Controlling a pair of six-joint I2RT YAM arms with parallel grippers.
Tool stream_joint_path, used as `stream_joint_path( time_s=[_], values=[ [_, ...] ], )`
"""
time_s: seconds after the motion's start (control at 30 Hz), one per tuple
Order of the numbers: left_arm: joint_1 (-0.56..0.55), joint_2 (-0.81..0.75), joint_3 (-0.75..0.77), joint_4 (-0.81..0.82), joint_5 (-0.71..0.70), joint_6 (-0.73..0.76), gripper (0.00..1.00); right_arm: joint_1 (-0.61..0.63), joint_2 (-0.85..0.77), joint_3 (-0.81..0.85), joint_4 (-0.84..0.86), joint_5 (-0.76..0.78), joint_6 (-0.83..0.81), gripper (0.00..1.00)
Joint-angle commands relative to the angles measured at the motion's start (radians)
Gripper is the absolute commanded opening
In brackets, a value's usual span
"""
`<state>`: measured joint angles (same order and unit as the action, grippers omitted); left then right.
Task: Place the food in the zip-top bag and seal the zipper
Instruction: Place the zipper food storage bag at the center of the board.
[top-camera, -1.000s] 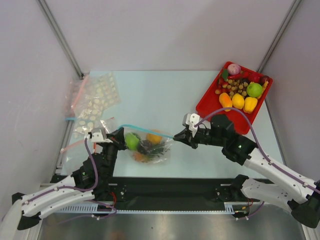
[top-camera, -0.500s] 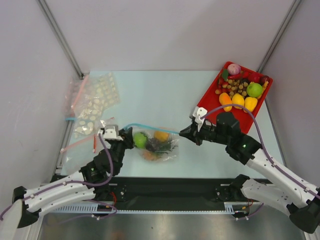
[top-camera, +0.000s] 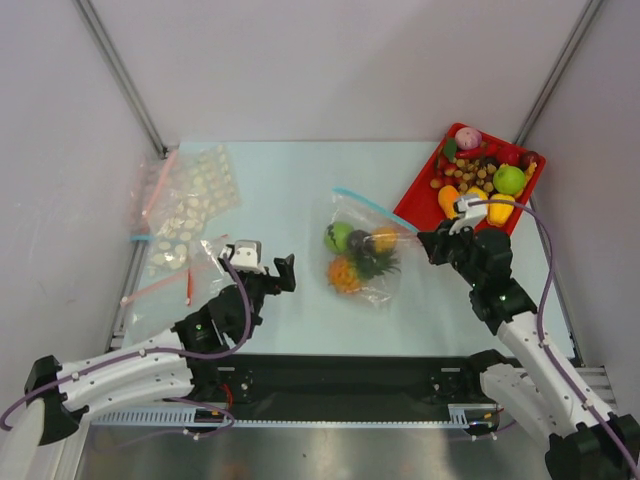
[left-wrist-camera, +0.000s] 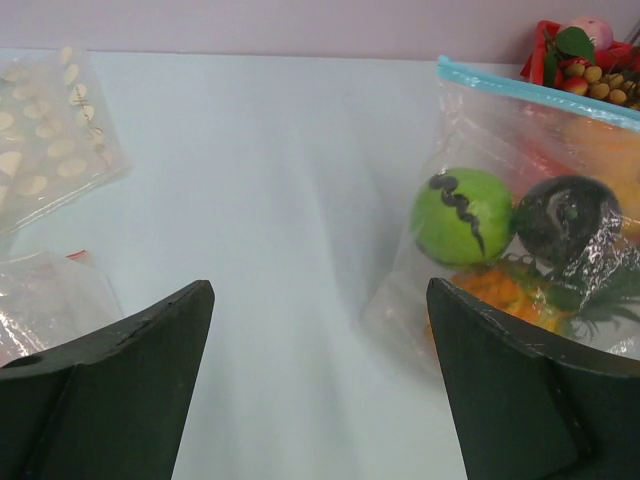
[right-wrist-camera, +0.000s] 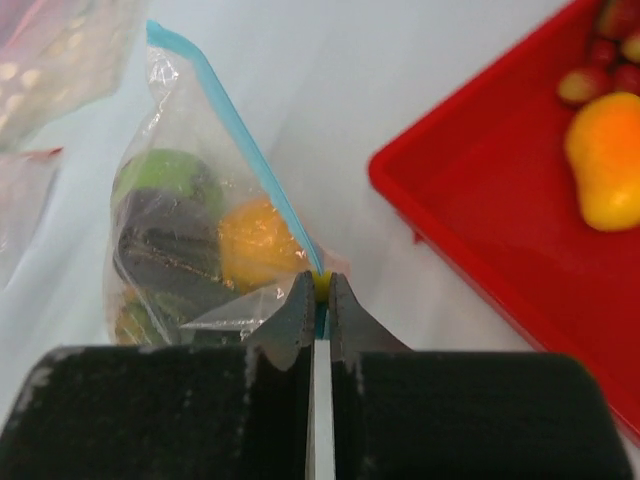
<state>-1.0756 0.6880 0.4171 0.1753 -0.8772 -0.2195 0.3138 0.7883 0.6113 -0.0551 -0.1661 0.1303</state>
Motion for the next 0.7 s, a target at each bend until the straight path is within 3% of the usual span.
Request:
stream_joint_path(
  time_s=[0.0, 0.07, 0.2, 0.3, 0.33, 0.4, 0.43, 0.67],
  values=[
    [0.005, -0.034, 0.011, 0.032, 0.02, -0.02, 0.93, -0.048, -0.095, -0.045, 0.173, 0.166, 0.078, 0.0],
    [0.006, -0.051, 0.002, 0.049, 0.037, -0.018, 0.93, -0.058, -0.106, -0.056, 0.179, 0.328, 0.094, 0.0],
    [0.006, -0.047, -0.005, 0.061, 0.064, -0.014, 0.93, -0.074, -0.077, -0.039, 0.175, 0.421, 0.13, 0.0],
    [0.006, -0.031, 0.003, 0.056, 0.069, -0.015, 0.93, -0.074, -0.041, -0.001, 0.126, 0.505, 0.199, 0.33],
    [0.006, -0.028, 0.005, 0.055, 0.07, -0.015, 0.93, -0.074, -0.041, 0.008, 0.095, 0.57, 0.225, 0.65],
    [0.006, -0.022, 0.012, 0.046, 0.073, -0.017, 0.94, -0.074, -0.053, 0.028, 0.061, 0.617, 0.284, 0.93],
    [0.006, -0.022, 0.014, 0.043, 0.076, -0.02, 0.93, -0.074, -0.067, 0.03, 0.028, 0.637, 0.295, 1.0],
    [0.006, -0.062, 0.038, -0.032, 0.121, -0.026, 0.96, -0.074, -0.165, 0.065, -0.112, 0.712, 0.45, 1.0]
  ],
)
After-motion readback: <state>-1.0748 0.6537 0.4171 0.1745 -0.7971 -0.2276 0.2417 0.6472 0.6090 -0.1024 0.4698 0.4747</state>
